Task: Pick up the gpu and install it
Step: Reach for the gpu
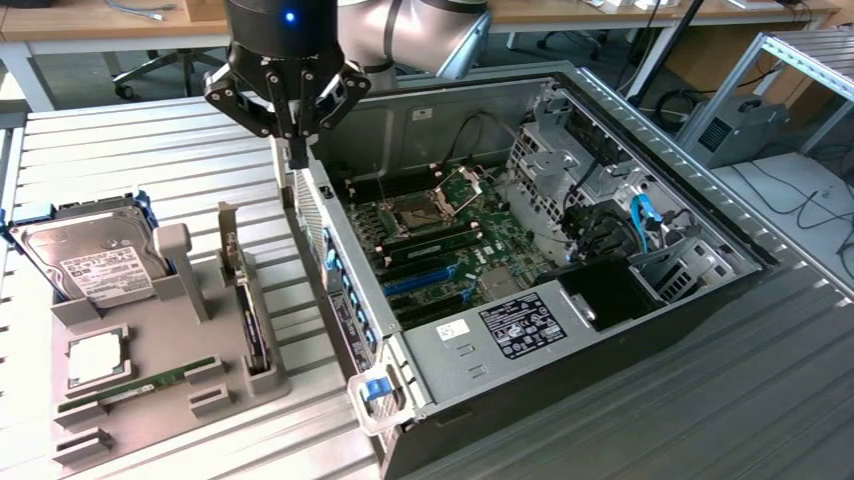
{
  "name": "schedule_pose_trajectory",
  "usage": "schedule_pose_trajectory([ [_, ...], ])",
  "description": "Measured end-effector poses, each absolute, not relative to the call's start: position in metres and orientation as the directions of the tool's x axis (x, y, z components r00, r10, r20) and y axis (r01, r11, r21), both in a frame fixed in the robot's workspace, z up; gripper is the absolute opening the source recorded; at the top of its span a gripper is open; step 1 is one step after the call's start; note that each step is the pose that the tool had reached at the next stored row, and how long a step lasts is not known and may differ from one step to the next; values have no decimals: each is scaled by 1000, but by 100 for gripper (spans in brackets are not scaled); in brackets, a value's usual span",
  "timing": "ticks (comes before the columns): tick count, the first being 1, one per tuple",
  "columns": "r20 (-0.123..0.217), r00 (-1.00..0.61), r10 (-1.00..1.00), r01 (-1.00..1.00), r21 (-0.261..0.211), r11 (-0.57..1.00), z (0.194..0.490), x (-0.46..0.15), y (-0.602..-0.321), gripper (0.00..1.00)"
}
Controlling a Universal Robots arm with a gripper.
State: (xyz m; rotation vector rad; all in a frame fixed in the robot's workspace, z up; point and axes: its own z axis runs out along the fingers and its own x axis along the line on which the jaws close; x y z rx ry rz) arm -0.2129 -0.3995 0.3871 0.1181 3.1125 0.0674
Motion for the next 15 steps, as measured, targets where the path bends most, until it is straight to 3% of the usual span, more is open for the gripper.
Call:
schedule_pose_trajectory([
  [15,-24,-997,76,75,44,996,387,-220,-400,11],
])
